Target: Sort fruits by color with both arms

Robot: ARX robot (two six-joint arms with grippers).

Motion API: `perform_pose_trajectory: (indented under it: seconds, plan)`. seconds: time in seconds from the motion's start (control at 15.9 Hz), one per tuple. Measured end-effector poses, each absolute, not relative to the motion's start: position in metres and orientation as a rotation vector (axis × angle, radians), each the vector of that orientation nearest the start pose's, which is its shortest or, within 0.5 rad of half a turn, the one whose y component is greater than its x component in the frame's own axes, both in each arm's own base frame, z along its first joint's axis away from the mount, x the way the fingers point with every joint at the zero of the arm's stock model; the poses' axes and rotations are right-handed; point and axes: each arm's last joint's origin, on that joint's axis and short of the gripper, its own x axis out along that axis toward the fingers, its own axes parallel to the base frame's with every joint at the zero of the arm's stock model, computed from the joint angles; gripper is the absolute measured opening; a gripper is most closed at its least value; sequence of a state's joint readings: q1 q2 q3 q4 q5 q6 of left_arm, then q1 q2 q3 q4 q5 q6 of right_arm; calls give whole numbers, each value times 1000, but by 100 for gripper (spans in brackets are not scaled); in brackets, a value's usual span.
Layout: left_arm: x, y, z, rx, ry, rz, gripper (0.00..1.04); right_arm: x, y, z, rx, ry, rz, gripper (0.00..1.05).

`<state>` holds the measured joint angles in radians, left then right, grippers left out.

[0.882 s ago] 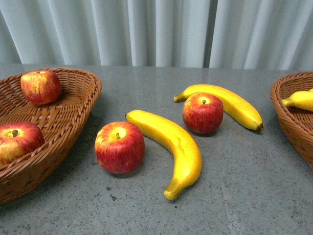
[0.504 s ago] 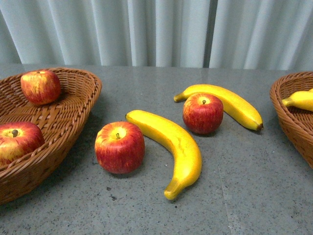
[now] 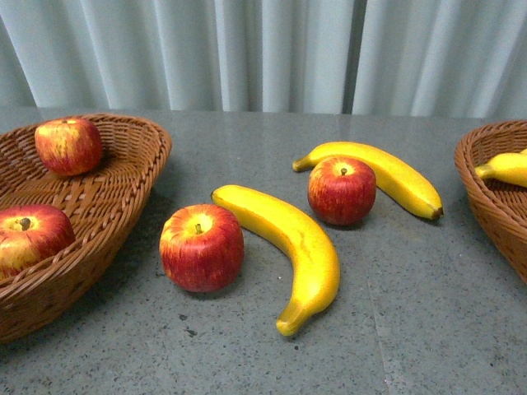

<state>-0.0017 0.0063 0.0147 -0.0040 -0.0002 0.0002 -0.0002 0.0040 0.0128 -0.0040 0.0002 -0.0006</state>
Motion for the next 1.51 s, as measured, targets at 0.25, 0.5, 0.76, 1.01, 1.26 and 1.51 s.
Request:
perform_pose_trajectory:
  seconds: [0.25,0.5,0.76,1.01,1.26,1.51]
  plan:
    - [97,0,168,0,-4,-1,98,97,0,167,-1,-5,0,98]
    - [97,0,168,0,-4,-1,98,97,0,167,-1,-5,0,98]
    - [97,0,168,0,-4,-2,98,97,0,167,-1,-5,0,98]
    - [98,-3,167,-17,237,129,98,97,0,167,1,-4,-1,98]
    - [120,-1,217,19,77,197,98,97,0,167,0,-4,0,98]
    - [195,-18,279,168,-5,-57,98,97,0,167,0,-4,0,98]
